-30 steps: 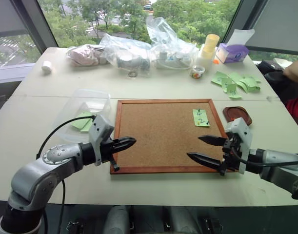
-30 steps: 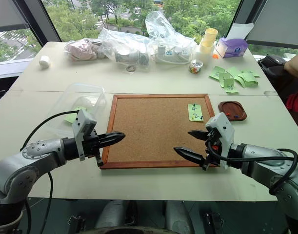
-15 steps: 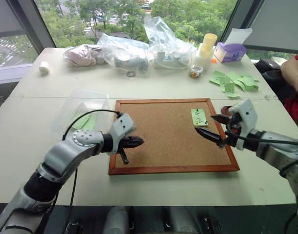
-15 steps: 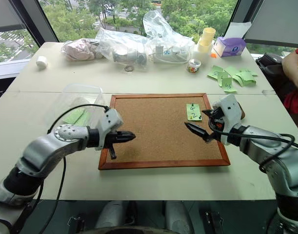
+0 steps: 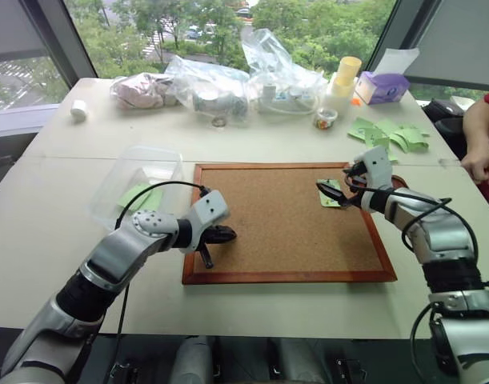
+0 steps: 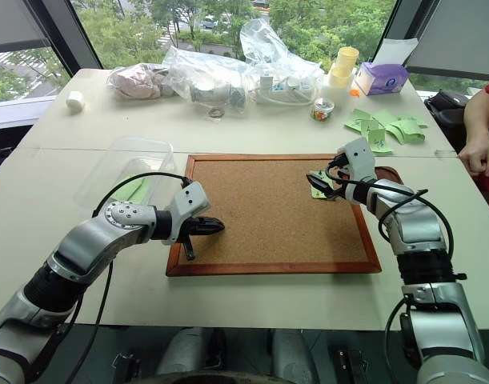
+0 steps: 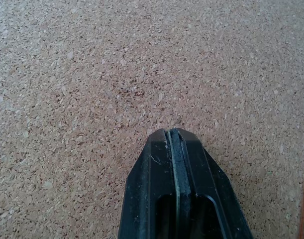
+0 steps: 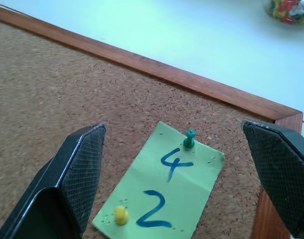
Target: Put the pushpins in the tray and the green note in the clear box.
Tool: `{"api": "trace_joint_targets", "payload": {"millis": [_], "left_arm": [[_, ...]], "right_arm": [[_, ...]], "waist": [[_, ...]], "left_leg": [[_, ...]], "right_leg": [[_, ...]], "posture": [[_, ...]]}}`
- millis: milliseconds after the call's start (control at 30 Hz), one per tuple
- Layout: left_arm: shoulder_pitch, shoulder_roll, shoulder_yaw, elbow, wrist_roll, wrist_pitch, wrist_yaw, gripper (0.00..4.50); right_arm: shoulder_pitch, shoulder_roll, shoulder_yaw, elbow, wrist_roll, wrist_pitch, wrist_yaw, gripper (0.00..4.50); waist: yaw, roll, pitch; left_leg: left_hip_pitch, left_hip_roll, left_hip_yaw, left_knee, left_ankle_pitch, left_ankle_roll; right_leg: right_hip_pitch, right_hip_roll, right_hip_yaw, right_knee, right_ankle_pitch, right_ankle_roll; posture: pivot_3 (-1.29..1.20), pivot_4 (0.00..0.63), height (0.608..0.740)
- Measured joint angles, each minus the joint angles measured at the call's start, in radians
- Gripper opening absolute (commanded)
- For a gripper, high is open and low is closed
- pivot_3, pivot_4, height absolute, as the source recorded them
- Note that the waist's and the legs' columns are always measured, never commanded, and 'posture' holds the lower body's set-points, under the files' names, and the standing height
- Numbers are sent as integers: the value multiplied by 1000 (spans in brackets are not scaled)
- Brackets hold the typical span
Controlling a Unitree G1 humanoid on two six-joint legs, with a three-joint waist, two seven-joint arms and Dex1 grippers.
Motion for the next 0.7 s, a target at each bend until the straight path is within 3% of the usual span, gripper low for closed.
{"api": "trace_joint_targets", "payload": {"millis": [267,333,567,700], "left_arm": [[11,-17,8,-19,19,20,8,85],[14,-22,10,-22,23,22,10,0],[17,-26,10,-32,36,27,14,0],[17,-29,11,-33,40,28,13,0]], "right_arm": [[-62,33,5,141,-50,-66,56,4500],[-67,39,5,159,-61,-71,62,3685],[-82,50,-16,217,-84,-75,69,75],[-83,57,-35,222,-87,-76,68,28]], "waist": [[1,0,0],[2,1,0],[1,1,0],[-1,2,0]], "left_leg": [[0,0,0,0,0,0],[0,0,0,0,0,0],[0,0,0,0,0,0],[0,0,0,0,0,0]], "right_leg": [[0,-1,0,0,0,0],[0,-1,0,0,0,0],[0,-1,0,0,0,0],[0,-1,0,1,0,0]], "posture": [[0,150,728],[0,150,728],[0,150,728],[0,150,728]]}}
